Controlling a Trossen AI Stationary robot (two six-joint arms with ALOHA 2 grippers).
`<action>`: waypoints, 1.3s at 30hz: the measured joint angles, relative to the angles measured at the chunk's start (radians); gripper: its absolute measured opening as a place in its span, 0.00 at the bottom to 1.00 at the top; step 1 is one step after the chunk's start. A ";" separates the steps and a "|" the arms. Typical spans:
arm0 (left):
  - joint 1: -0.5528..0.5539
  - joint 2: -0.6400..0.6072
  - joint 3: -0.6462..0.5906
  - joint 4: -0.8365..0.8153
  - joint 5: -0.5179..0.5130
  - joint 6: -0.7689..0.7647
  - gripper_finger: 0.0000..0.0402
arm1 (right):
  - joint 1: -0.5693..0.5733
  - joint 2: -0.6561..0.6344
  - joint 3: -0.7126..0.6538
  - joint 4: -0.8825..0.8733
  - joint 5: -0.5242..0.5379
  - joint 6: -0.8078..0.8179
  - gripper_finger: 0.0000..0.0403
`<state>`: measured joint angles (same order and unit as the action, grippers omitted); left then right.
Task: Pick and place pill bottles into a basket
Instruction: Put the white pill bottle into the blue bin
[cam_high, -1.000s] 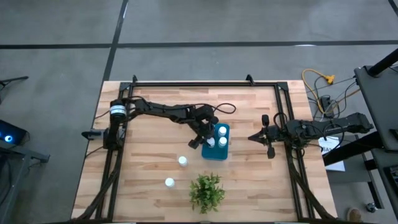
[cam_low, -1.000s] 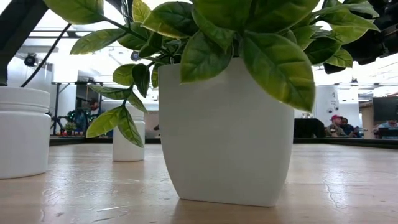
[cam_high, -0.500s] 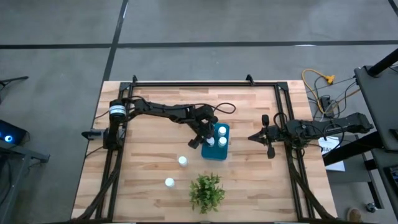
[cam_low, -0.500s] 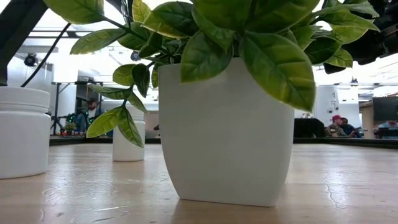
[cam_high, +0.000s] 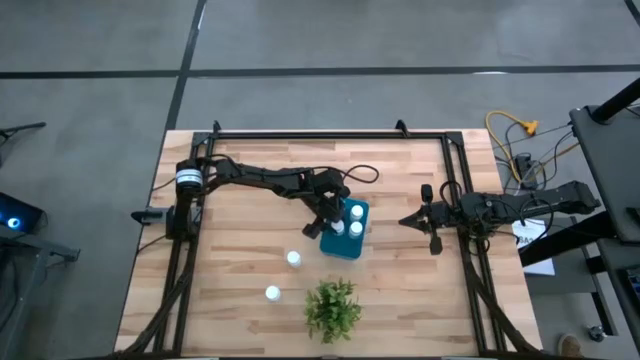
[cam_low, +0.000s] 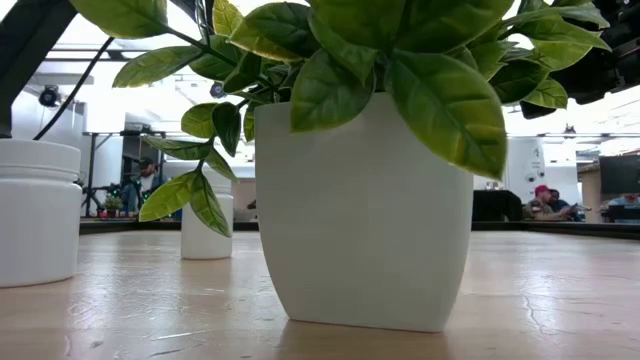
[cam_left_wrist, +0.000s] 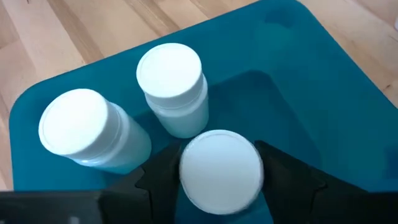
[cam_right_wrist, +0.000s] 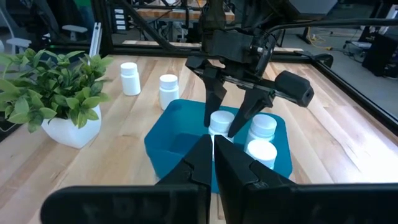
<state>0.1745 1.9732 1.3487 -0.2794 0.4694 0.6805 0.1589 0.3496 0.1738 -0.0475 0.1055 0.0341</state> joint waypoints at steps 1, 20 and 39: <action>0.000 -0.001 0.000 0.000 0.000 -0.009 0.45 | 0.000 0.000 0.000 0.000 0.000 0.000 0.02; 0.000 -0.030 0.056 -0.071 -0.004 -0.021 0.46 | 0.000 0.000 0.000 -0.001 0.000 0.000 0.02; -0.001 -0.318 0.083 -0.446 -0.147 -0.035 0.46 | 0.000 0.001 0.000 -0.008 -0.001 0.015 0.02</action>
<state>0.1738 1.6556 1.4316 -0.7255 0.3219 0.6459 0.1592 0.3508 0.1738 -0.0559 0.1048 0.0494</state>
